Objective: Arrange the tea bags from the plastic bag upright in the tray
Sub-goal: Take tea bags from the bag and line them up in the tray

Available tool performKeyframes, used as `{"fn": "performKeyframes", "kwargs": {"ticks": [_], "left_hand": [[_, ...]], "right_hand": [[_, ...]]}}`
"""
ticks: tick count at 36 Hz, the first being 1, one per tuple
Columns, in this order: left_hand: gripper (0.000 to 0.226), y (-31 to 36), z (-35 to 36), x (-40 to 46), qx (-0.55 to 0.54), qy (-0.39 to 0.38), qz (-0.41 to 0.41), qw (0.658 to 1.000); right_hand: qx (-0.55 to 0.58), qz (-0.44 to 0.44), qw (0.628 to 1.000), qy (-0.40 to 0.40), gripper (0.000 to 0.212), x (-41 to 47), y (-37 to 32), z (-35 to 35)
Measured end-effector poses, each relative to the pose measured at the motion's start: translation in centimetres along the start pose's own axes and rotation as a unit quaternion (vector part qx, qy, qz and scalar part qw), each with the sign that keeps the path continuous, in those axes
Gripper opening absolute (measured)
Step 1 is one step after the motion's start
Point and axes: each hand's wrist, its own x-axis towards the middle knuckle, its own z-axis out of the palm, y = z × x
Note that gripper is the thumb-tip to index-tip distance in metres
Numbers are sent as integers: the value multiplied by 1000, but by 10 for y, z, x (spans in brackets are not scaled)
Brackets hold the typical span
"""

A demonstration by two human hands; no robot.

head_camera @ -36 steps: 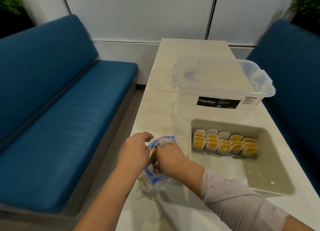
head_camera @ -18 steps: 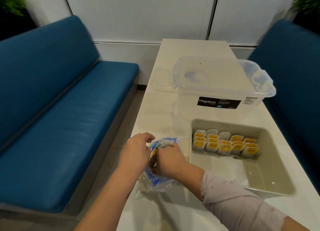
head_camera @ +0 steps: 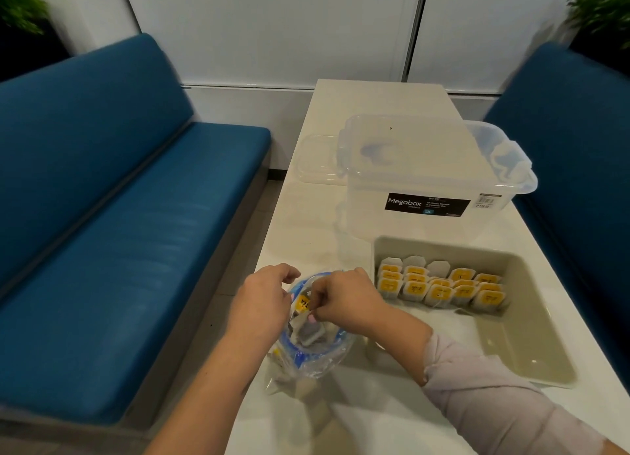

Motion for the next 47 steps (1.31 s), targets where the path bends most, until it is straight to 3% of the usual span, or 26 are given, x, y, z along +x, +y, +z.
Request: {"fn": "performKeyframes", "kwargs": {"ticks": [11,15,18,19,21,23,26,30,37,42,47], "left_hand": [[30,1,-3,2,-17,-20,-12,1000],[25,11,-6,2,-57,29,-7,998],[33,21,-10,3,-147,-1,-41,988],[39,23,-12,3,-227,-32,-70,971],[44,29,-15,4,-402,-104,-133,900],[39,35,-16,4,-506,-132,-158,837],[28,39,-15,5,-560,-111,-143,808],[37,38,-12,7,-553,-74,-111,822],[43,41,-4,6,-398,-39,-16,917],[43,50,3,5,-397,-60,6,916],[49,57,11,6,-389,-93,3,917]], "right_hand": [[191,50,979,44,19,-7,14,-42],[219,40,965,138,22,-7,15,-52],[202,-1,952,229,21,-9,14,-53],[183,-21,952,246,19,-10,12,-53],[127,-74,952,268,12,-12,10,-52],[57,-129,947,290,11,-13,10,-49],[-3,-161,937,309,7,-14,11,-46],[-15,-141,950,280,12,-17,16,-50],[131,-63,966,215,21,-16,17,-68],[106,-40,985,132,20,-14,16,-79],[69,-12,991,117,12,-18,20,-89]]}}
